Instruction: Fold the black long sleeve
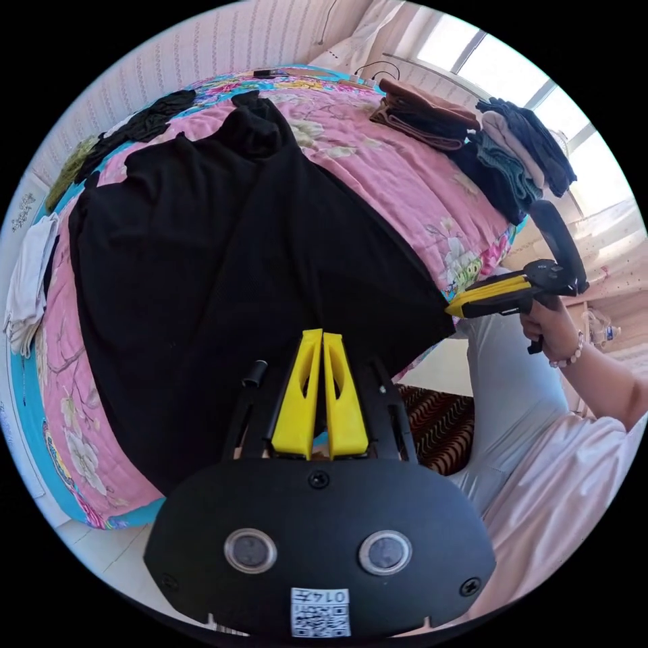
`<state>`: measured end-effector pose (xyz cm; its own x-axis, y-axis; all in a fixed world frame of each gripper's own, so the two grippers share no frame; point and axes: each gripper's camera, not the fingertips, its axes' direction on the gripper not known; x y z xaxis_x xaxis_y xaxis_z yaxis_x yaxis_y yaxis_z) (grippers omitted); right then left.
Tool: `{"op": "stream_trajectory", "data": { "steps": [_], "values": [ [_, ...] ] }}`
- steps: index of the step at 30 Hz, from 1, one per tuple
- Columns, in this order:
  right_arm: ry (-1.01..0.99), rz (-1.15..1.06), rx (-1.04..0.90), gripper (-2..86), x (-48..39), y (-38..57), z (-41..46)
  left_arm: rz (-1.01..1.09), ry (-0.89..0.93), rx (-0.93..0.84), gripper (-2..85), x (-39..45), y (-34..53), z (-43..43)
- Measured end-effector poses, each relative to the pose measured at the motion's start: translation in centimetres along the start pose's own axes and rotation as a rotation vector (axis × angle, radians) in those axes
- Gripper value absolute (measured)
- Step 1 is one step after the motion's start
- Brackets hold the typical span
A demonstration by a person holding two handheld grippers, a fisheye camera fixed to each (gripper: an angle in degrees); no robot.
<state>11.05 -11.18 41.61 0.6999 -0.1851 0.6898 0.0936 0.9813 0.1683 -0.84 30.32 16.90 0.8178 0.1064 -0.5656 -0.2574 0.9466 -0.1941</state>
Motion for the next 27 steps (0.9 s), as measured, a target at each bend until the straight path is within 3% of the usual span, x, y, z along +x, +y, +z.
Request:
{"op": "stream_trajectory", "data": {
  "steps": [5, 14, 19, 24, 27],
  "values": [
    [0.012, -0.005, -0.008, 0.0, 0.1, 1.1, -0.5, 0.067, -0.039, -0.045, -0.9, 1.7, -0.4, 2.0],
    [-0.052, 0.058, -0.02, 1.2, 0.9, 0.6, 0.6, -0.036, 0.007, 0.004, 3.8, 0.6, -0.2, 1.9],
    [-0.009, 0.056, 0.034, 3.1, -0.1, 1.4, -0.5, -0.044, -0.023, 0.025, 4.4, 0.8, 2.2, 1.1],
    [0.04, -0.08, 0.114, 6.6, -4.5, -0.3, -0.3, -0.061, -0.003, 0.026, 5.2, 2.5, 2.2, 2.9],
    [0.131, -0.068, 0.08, 4.7, -4.9, -2.0, 1.5, -0.054, -0.04, -0.018, 5.6, 3.3, 1.1, 4.8]
  ]
}}
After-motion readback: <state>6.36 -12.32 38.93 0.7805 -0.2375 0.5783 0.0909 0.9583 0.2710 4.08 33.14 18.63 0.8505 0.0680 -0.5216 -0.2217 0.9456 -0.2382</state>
